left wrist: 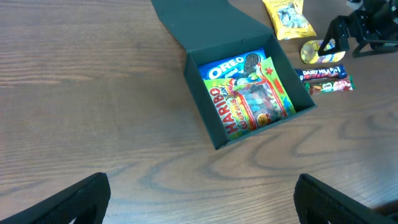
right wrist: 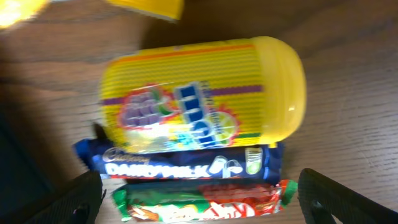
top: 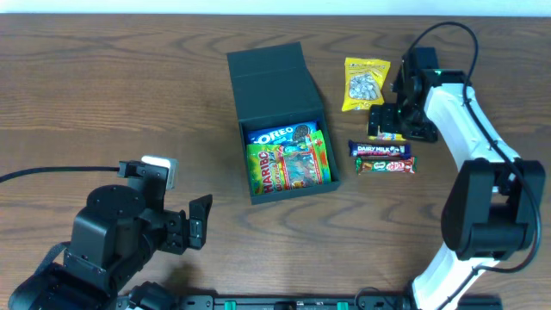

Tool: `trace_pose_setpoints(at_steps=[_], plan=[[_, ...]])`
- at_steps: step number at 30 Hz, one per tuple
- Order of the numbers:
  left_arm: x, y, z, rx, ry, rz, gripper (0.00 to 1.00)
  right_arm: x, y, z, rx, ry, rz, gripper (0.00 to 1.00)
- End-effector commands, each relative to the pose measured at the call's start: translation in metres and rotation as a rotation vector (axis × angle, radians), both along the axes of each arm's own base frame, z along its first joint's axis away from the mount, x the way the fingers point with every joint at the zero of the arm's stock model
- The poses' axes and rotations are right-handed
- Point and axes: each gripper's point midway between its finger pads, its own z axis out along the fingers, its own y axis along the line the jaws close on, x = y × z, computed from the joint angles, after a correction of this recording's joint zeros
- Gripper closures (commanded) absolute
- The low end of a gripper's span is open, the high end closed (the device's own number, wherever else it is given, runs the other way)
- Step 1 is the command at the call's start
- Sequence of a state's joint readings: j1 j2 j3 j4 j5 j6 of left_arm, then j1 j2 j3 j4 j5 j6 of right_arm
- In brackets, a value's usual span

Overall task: Pack container
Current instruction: 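Move the right gripper to the yellow Mentos bottle and grasp it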

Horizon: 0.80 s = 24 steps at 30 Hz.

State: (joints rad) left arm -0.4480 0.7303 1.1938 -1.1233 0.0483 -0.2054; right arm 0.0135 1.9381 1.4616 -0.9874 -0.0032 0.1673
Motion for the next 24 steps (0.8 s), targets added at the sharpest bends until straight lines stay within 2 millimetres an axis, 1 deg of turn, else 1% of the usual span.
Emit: trace_pose_setpoints(at_steps=[1,3,4,5,7,9,10,11,12,13,17,18,19,21,22,24], plan=[[0.000,0.002,0.009,-0.006,-0.025,0.007,0.05,-0.001,-0.004,0.001,0.007,0.002,-0.060,0.01],[0.001,0.001,0.010,-0.009,-0.030,0.007,0.05,-0.008,0.000,0.002,0.042,0.028,-0.192,0.01],[0.002,0.001,0.011,-0.010,-0.033,0.007,0.05,-0.009,0.005,0.003,0.083,0.039,-0.256,0.01],[0.002,0.001,0.011,-0.012,-0.035,0.008,0.04,-0.008,0.015,0.004,0.151,0.045,-0.304,0.01],[0.002,0.001,0.012,-0.013,-0.038,0.007,0.05,0.002,0.032,0.008,0.273,0.035,-0.407,0.01],[0.002,0.001,0.012,-0.013,-0.037,0.007,0.05,0.009,0.043,0.012,0.353,0.033,-0.489,0.01],[0.002,0.001,0.011,-0.013,-0.037,0.007,0.05,0.013,0.045,0.013,0.375,0.025,-0.512,0.03],[0.002,0.000,0.011,-0.014,-0.035,0.005,0.05,0.019,0.047,0.015,0.391,0.003,-0.517,0.09],[0.002,0.000,0.011,-0.015,-0.035,0.005,0.05,0.021,0.046,0.015,0.394,-0.007,-0.515,0.10],[0.002,0.000,0.011,-0.015,-0.035,0.005,0.05,0.021,0.047,0.015,0.394,-0.005,-0.515,0.01],[0.002,0.000,0.011,-0.014,-0.035,0.005,0.05,0.028,0.051,0.019,0.431,-0.021,-0.539,0.01],[0.002,0.000,0.011,-0.014,-0.035,0.005,0.05,0.026,0.049,0.018,0.426,-0.009,-0.587,0.01],[0.002,0.000,0.011,-0.014,-0.035,0.005,0.05,0.020,0.045,0.015,0.406,0.025,-0.676,0.01],[0.002,0.000,0.011,-0.014,-0.035,0.005,0.05,-0.001,0.035,0.009,0.333,0.118,-0.908,0.01],[0.002,0.000,0.011,-0.014,-0.035,0.005,0.05,-0.007,0.030,0.007,0.304,0.136,-0.978,0.01],[0.002,0.000,0.011,-0.014,-0.035,0.005,0.05,-0.010,0.026,0.006,0.279,0.144,-1.053,0.01]])
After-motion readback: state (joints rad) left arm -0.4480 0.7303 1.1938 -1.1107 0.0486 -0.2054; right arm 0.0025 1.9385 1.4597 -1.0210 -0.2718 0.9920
